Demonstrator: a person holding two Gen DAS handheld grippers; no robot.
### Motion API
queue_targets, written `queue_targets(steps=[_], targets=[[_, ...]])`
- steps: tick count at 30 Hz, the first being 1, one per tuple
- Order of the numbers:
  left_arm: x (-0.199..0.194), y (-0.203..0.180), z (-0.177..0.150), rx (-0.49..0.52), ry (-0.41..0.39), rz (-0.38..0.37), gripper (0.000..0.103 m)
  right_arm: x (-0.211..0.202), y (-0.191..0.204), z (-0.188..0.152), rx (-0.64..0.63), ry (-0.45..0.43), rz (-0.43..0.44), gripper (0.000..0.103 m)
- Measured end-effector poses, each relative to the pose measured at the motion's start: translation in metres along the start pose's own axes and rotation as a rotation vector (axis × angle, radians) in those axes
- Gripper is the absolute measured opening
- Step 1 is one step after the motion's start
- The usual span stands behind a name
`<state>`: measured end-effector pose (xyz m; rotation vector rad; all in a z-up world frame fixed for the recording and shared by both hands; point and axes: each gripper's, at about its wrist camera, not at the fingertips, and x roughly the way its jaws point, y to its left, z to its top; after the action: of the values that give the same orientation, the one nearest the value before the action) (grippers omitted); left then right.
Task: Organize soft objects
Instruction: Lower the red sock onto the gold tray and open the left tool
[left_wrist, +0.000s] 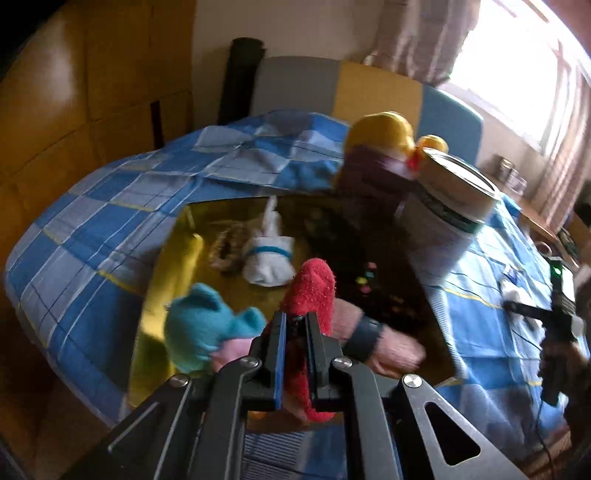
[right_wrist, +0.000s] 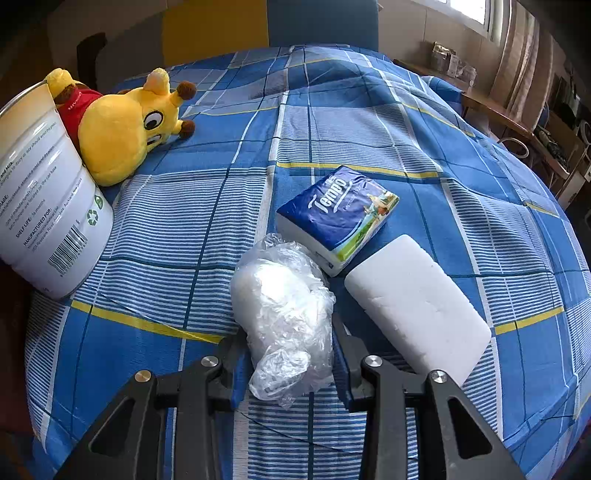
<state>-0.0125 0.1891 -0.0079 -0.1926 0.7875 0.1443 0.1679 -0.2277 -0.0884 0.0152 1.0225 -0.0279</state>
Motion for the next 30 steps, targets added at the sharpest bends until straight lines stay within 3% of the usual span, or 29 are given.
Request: queue_targets(steps=[8,18,21,23,30], targets=[[0.030,0.026,0.008,-0.084,0.049,0.028,0.010,0.000,0.001,-0.001,-0.008,-0.003,-0.008,0.037],[0.068,0.029,0.023,-0.070,0.074,0.078,0.012,-0.001,0.002,-0.001,-0.012,-0.002,-0.012,0.037],[0.076,0.032,0.028,-0.087,0.076,0.083,0.024,0.000,0.002,-0.001,-0.009,-0.002,-0.010,0.037],[0.075,0.033,0.029,-0.094,0.070,0.081,0.050,0.000,0.001,-0.001,-0.007,-0.002,-0.008,0.037],[0.058,0.029,0.019,-0.069,0.047,0.074,0.062,0.000,0.001,-0.001,-0.008,-0.003,-0.011,0.037]])
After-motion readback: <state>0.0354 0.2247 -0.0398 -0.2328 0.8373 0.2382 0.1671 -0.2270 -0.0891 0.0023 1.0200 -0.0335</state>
